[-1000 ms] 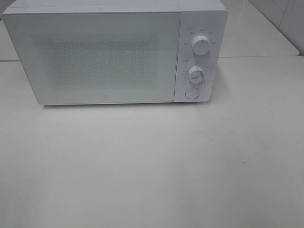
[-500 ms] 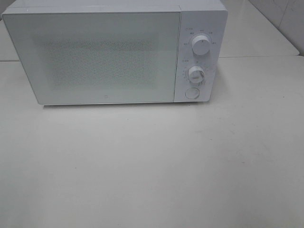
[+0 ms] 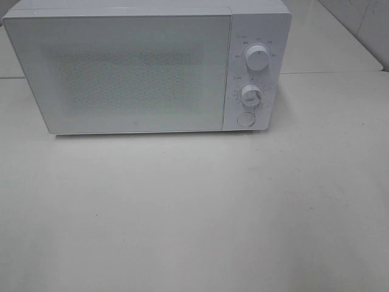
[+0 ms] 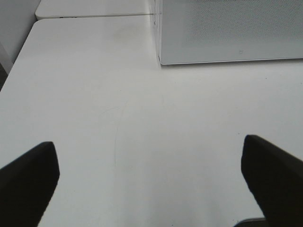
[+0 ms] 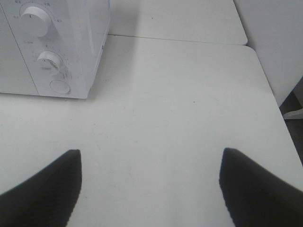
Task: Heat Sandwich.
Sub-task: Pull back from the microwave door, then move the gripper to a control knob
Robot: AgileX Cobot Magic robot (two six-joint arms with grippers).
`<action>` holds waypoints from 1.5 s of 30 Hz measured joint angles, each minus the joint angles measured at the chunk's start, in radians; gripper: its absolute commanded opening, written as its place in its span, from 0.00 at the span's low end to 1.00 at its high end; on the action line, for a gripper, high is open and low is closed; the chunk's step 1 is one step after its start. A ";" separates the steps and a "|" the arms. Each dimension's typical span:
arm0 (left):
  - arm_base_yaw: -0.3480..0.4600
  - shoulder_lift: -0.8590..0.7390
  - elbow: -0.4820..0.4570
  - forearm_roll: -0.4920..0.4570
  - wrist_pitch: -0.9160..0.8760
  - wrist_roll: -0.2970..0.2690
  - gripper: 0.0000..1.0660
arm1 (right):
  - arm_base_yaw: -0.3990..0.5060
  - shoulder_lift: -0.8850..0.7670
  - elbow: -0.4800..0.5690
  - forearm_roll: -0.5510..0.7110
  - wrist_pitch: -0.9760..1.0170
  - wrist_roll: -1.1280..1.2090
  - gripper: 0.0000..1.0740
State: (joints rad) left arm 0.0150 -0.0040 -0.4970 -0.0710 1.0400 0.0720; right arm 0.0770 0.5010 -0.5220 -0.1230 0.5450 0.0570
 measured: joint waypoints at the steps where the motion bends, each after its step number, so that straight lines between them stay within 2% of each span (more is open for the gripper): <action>1: 0.000 0.000 0.000 0.000 0.000 0.000 0.95 | 0.000 0.023 0.000 0.001 -0.028 0.001 0.72; 24: 0.000 0.000 0.000 0.000 0.000 0.000 0.95 | 0.000 0.502 0.000 0.000 -0.648 0.028 0.71; 29: 0.000 0.000 0.000 0.000 0.000 0.000 0.95 | 0.000 0.604 0.036 0.004 -0.848 0.028 0.71; 30: 0.000 0.000 0.000 0.000 0.000 0.000 0.95 | 0.001 0.641 0.065 0.028 -0.938 0.027 0.71; 33: 0.000 0.000 0.000 0.000 0.000 0.000 0.95 | 0.012 0.681 0.091 0.069 -1.016 0.017 0.71; 35: 0.000 0.000 0.000 0.000 0.000 0.000 0.95 | 0.058 0.738 0.127 0.141 -1.132 -0.046 0.71; 37: 0.000 0.000 0.000 0.000 0.000 0.000 0.95 | 0.079 0.755 0.134 0.164 -1.164 -0.078 0.71; 40: 0.000 0.000 0.000 0.000 0.000 0.000 0.95 | 0.168 0.838 0.147 0.294 -1.287 -0.167 0.71; 42: 0.000 0.000 0.000 0.000 0.000 0.000 0.95 | 0.186 0.854 0.147 0.320 -1.307 -0.179 0.71; 45: 0.000 0.000 0.000 0.000 0.000 0.000 0.95 | 0.271 0.923 0.149 0.423 -1.391 -0.204 0.71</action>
State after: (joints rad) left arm 0.0150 -0.0040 -0.4970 -0.0710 1.0400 0.0720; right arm 0.3480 1.4240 -0.3730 0.3000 -0.8460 -0.1470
